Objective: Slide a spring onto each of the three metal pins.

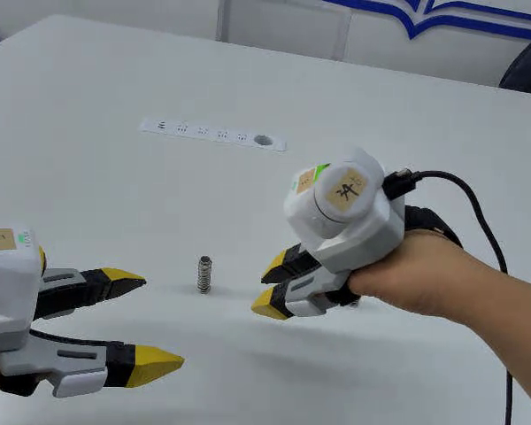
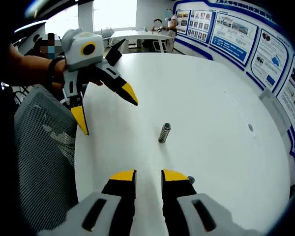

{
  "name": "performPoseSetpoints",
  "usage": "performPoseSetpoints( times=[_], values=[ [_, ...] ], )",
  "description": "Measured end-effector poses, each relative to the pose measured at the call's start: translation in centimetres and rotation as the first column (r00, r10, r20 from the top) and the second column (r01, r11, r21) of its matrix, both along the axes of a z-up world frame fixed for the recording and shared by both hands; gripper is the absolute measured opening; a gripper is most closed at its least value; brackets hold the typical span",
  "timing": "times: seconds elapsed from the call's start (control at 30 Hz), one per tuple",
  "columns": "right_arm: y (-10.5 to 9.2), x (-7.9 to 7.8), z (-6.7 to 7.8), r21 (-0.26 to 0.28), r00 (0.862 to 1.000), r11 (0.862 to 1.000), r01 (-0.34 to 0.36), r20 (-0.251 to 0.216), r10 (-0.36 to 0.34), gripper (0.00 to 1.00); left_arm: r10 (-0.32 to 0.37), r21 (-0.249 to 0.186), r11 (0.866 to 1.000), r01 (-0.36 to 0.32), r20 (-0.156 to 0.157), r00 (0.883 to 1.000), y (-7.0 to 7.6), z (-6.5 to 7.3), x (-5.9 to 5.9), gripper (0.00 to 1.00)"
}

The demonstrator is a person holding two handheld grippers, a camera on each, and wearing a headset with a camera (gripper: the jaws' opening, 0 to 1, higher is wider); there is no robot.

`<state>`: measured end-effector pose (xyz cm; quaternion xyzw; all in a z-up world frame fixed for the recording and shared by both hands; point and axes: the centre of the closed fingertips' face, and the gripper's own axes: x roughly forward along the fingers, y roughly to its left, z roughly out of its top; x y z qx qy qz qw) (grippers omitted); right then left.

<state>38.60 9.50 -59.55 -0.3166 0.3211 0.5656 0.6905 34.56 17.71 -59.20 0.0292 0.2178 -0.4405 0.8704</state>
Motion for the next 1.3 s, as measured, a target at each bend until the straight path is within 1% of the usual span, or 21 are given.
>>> performPoseSetpoints(
  times=[0.17,0.33,0.5,0.67,0.73,0.77,0.83,0.93,1.07,1.13,1.2,1.27,1.3],
  values=[
    [-1.5,-0.1,0.4,0.037,0.999,0.998,0.054,-0.007,-0.053,0.21,-0.005,0.0,1.0,0.005,0.005,1.0,-0.3,0.2,0.1,0.69],
    [-3.3,-0.3,0.6,0.054,0.996,0.994,0.092,-0.011,-0.092,0.21,-0.004,-0.002,1.0,0.004,0.007,1.0,-0.4,0.3,0.1,0.7],
    [-5.9,-0.1,0.7,0.072,0.988,0.985,0.157,-0.018,-0.156,0.22,-0.003,0.0,1.0,0.003,0.007,1.0,-0.4,0.3,0.1,0.7],
    [-8.1,-0.2,0.9,0.102,0.979,0.974,0.204,-0.02,-0.203,0.23,-0.003,-0.001,1.0,0.003,0.008,1.0,-0.5,0.5,0.1,0.7],
    [-9.1,-0.1,1.0,0.122,0.973,0.965,0.233,-0.024,-0.232,0.24,-0.002,-0.004,1.0,0.002,0.012,1.0,-0.6,0.6,0.1,0.71],
    [-9.7,-0.1,1.1,0.136,0.968,0.958,0.253,-0.029,-0.251,0.25,-0.001,-0.007,1.0,0.001,0.013,1.0,-0.6,0.7,0.1,0.71],
    [-10.4,-0.2,1.1,0.155,0.961,0.949,0.276,-0.038,-0.274,0.25,0.001,-0.011,1.0,-0.001,0.012,1.0,-0.6,0.7,0.1,0.71],
    [-11.6,-0.1,0.9,0.183,0.948,0.931,0.317,-0.05,-0.313,0.27,0.001,-0.013,1.0,-0.001,0.008,1.0,-0.8,0.5,0.0,0.71],
    [-12.7,0.0,1.0,0.209,0.938,0.915,0.345,-0.047,-0.343,0.28,-0.001,-0.014,1.0,0.001,0.004,1.0,-0.9,0.4,0.0,0.71],
    [-13.2,0.2,1.1,0.231,0.933,0.905,0.357,-0.043,-0.357,0.29,0.0,-0.017,1.0,0.0,0.003,1.0,-1.0,0.5,0.1,0.71],
    [-13.6,0.4,1.1,0.255,0.926,0.892,0.373,-0.049,-0.374,0.3,0.002,-0.02,1.0,-0.002,0.003,1.0,-1.0,0.5,0.1,0.72],
    [-14.0,0.6,0.8,0.275,0.923,0.883,0.38,-0.05,-0.382,0.3,0.003,-0.024,1.0,-0.003,0.002,1.0,-1.1,0.5,0.2,0.72],
    [-14.2,0.5,0.7,0.278,0.923,0.882,0.38,-0.049,-0.382,0.3,0.003,-0.025,1.0,-0.003,0.001,1.0,-1.1,0.4,0.2,0.72]
  ],
)
